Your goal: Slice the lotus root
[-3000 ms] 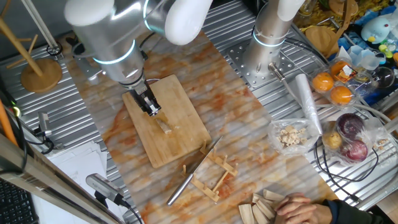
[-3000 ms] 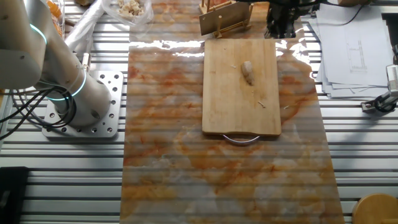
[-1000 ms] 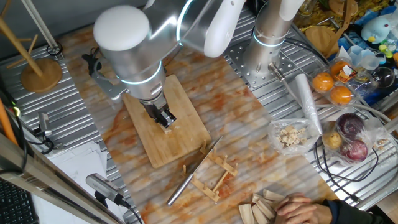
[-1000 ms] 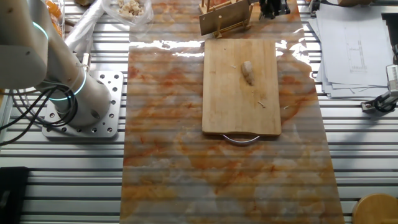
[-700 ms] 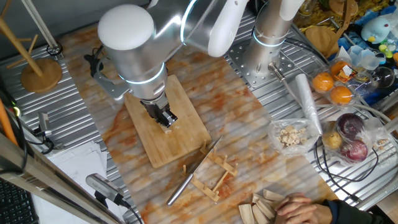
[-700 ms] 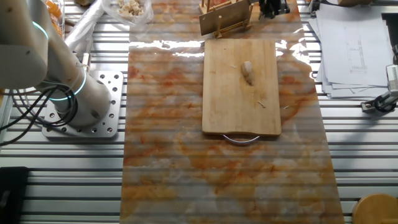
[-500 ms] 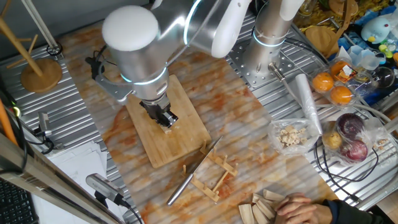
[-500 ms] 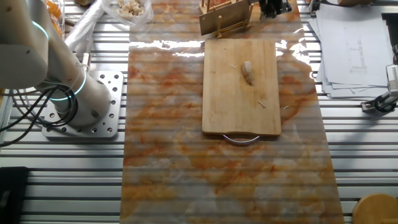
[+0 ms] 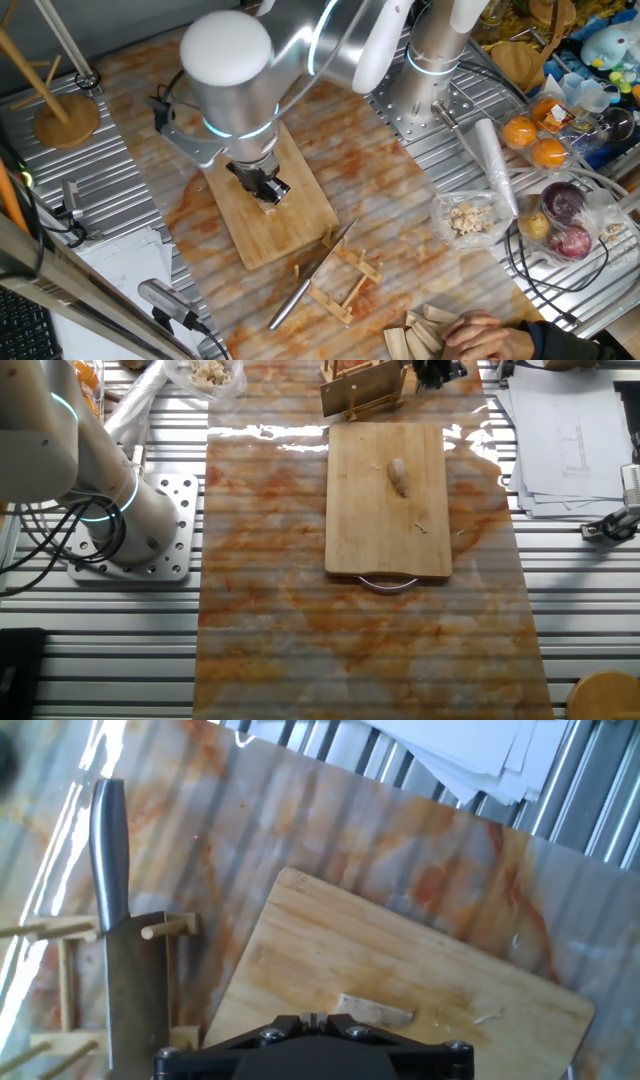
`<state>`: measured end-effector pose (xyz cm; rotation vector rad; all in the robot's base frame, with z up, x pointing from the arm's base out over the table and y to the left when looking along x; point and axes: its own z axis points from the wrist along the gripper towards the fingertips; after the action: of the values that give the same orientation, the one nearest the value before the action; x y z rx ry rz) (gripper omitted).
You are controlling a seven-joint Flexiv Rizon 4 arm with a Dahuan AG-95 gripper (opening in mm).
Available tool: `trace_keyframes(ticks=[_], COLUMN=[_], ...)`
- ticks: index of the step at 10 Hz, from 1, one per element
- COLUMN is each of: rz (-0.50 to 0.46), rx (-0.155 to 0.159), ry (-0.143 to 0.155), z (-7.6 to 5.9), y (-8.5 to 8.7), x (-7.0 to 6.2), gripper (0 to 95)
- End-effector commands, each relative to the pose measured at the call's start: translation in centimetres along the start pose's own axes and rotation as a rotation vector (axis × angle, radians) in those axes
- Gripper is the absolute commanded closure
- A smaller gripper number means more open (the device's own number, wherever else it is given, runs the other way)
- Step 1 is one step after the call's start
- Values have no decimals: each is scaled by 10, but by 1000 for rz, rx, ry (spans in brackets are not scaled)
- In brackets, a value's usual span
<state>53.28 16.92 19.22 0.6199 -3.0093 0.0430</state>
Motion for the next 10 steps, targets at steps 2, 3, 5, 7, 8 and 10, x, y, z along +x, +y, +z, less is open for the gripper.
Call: trace_keyframes(ticks=[2,3,5,7,8,10], rz=[1,-12,-28,-67,-81,-108], rx=[9,9,22,17,5,-15], ry=[2,2,-6,-21,-22,-20], z=[-26,-27,-12,13,21,28], y=[47,65,90,99,102,112], x=[-8,-11,-10,-8,-10,-16], gripper=[950,950,760,760,570,570])
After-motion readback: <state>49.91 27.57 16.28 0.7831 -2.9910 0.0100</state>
